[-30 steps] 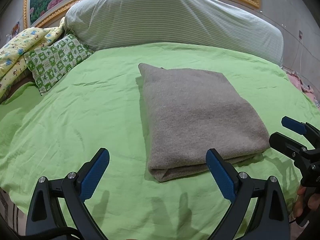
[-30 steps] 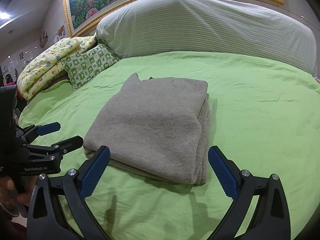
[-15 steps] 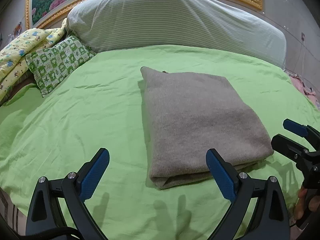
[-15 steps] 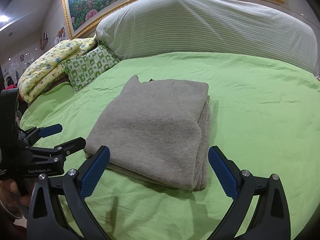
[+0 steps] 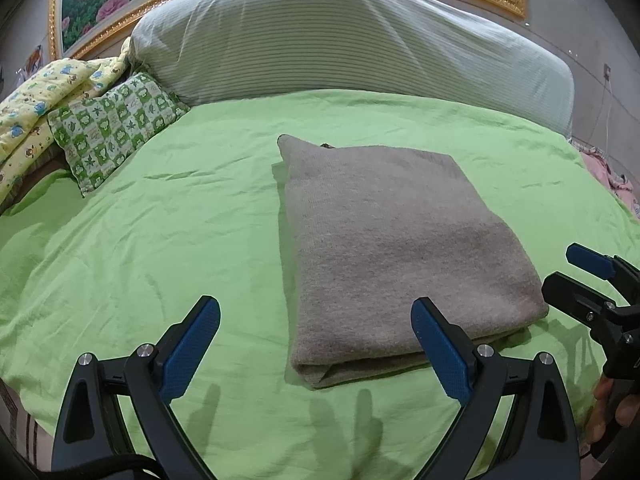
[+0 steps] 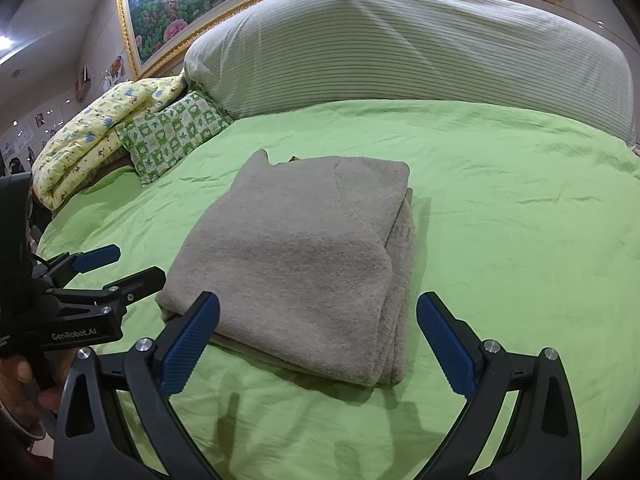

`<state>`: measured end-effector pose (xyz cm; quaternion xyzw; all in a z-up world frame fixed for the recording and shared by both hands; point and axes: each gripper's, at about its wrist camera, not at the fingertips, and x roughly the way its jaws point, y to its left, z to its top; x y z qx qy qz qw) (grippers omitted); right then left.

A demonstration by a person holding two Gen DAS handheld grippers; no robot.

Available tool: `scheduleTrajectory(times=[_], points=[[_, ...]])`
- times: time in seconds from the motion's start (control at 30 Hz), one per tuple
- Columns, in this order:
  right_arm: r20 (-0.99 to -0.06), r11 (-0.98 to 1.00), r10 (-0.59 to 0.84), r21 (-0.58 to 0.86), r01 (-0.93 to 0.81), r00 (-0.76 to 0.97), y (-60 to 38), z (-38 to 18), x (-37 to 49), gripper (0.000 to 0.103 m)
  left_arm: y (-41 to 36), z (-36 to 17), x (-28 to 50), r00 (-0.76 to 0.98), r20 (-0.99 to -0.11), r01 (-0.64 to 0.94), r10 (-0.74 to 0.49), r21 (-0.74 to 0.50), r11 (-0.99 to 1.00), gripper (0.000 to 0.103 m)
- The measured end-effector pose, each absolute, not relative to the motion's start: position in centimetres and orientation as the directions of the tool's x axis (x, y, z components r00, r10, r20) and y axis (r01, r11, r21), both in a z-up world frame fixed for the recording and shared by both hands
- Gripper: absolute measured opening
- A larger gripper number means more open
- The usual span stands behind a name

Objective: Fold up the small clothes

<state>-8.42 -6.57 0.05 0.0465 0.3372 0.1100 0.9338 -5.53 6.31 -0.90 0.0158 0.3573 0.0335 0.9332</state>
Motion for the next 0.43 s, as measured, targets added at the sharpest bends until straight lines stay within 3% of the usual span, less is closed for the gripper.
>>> scheduleTrajectory(times=[0.43], points=[[-0.623, 0.968, 0.248, 0.182, -0.171, 0.742, -6.85, -0.24, -8.1, 0.099, 6.64, -1.06, -4.86, 0.732, -0.678, -0.047, 0.069, 0.051, 0.998, 0.096]])
